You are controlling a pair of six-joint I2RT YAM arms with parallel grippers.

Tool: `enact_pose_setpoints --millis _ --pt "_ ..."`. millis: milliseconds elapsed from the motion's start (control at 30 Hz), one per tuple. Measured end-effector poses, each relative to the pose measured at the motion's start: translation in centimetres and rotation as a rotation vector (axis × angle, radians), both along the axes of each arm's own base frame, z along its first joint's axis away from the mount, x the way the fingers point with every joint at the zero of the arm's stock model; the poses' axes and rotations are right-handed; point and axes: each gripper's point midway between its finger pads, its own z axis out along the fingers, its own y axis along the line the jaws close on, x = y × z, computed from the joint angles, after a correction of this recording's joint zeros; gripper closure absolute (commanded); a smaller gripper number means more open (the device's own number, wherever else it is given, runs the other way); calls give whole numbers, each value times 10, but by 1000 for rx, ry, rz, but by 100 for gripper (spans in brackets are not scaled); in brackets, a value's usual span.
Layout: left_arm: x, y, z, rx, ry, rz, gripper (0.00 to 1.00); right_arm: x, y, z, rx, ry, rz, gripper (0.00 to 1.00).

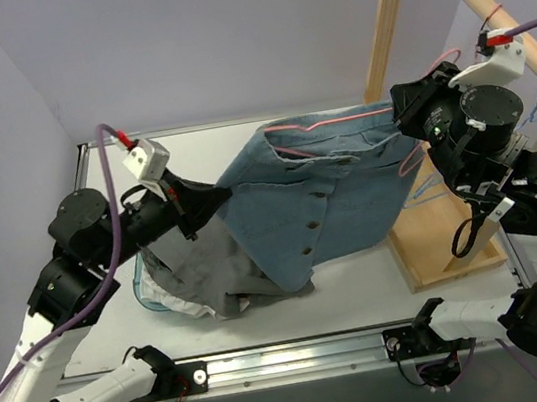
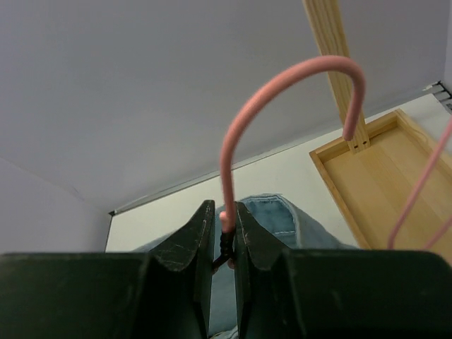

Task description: Remove the skirt from the hanger

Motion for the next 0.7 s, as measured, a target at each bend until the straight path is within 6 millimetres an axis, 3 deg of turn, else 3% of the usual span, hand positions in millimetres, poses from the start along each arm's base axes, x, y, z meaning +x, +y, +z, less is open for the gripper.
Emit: enact_pose_setpoints --millis 200,333,400,500,567,700 --pt "3 44 24 29 -12 199 98 -13 -21 8 148 -51 -73 100" --pt "11 45 32 72 7 226 98 -22 -29 16 189 -88 -77 100" --pt "15 40 25 111 25 216 98 -24 -27 23 204 -111 -57 100" --pt "21 32 16 188 51 189 98 -23 -12 34 229 -135 20 100" --pt "25 29 14 233 49 180 98 -21 8 45 269 -148 110 100" --pt "30 44 29 289 -4 234 98 -21 49 67 367 -176 293 100"
